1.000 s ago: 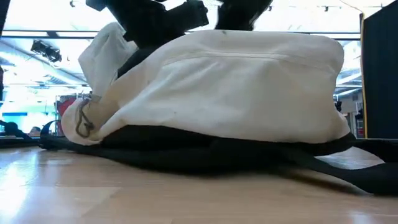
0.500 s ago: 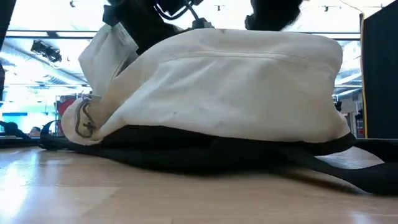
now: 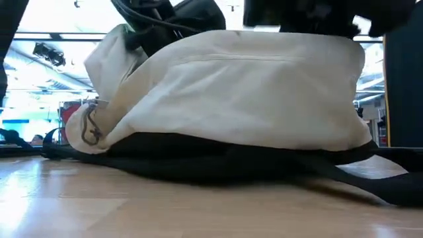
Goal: Unpack backpack
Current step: Remove the zip bag from the white backpack
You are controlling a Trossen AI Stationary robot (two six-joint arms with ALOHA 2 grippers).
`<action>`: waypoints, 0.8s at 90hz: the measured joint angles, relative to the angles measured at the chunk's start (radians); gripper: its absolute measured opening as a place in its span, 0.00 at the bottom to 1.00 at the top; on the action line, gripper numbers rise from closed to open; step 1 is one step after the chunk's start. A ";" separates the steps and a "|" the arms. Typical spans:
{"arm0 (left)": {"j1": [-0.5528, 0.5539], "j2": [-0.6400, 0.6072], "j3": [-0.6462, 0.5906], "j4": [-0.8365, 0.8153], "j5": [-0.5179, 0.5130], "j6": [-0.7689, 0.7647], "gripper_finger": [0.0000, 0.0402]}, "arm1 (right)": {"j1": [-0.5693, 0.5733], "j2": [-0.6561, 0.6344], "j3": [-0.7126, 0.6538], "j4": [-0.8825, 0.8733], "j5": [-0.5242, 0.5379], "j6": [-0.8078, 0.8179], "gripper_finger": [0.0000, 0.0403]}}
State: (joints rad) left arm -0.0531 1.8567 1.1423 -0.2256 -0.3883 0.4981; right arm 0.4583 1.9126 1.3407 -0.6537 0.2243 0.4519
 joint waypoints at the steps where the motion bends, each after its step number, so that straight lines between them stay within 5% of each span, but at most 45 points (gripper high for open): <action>1: 0.003 0.000 0.000 -0.001 0.002 -0.003 0.75 | 0.000 0.006 0.000 0.003 -0.008 0.000 0.25; 42: 0.006 0.031 -0.001 0.040 0.063 0.119 0.59 | 0.004 0.093 0.002 0.046 -0.090 -0.001 0.25; 72: 0.011 0.040 0.004 0.099 0.084 0.178 0.58 | 0.010 0.093 0.000 0.085 -0.101 -0.009 0.25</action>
State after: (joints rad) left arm -0.0418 1.8966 1.1461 -0.1267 -0.3043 0.6766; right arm 0.4686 2.0052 1.3407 -0.5687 0.1230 0.4434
